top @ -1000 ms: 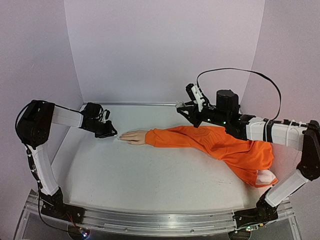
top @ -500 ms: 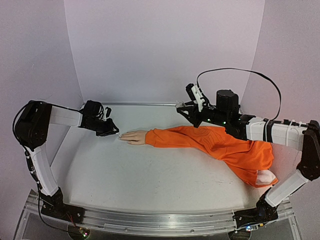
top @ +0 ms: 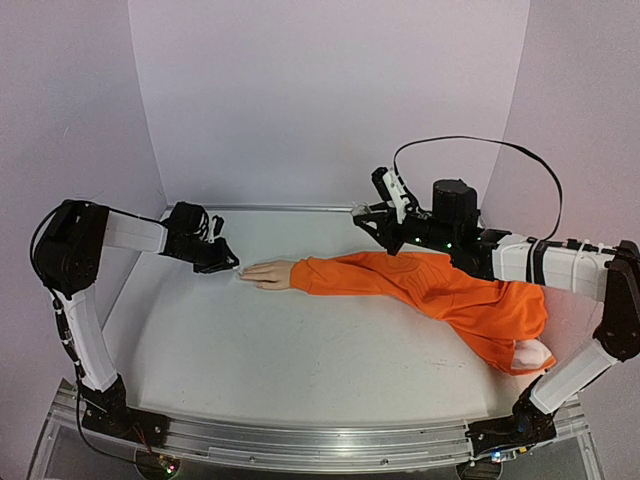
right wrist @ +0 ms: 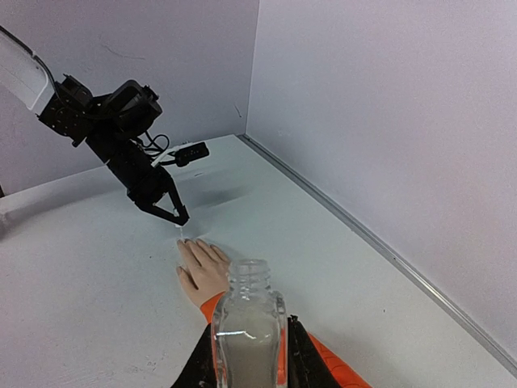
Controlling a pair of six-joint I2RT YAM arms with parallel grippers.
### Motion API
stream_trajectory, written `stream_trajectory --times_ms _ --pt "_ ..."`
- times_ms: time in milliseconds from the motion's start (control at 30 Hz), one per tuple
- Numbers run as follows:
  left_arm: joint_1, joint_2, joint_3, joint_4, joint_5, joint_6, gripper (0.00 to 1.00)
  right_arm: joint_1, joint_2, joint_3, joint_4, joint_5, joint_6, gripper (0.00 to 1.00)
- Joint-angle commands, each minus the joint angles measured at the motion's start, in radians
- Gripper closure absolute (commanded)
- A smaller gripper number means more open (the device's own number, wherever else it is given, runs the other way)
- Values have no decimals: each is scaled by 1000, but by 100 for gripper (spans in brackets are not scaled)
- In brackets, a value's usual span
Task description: Paint the nails
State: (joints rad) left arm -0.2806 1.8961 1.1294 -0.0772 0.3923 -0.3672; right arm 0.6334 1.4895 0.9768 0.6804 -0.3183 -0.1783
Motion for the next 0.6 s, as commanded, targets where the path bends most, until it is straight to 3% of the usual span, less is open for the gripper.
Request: stream_trajectory --times_ms 0,567 --pt "0 5 33 35 -3 1 100 -5 -9 20 70 -15 14 100" --pt "6 -52 -36 33 -62 11 100 -4 -12 20 71 -19 17 100"
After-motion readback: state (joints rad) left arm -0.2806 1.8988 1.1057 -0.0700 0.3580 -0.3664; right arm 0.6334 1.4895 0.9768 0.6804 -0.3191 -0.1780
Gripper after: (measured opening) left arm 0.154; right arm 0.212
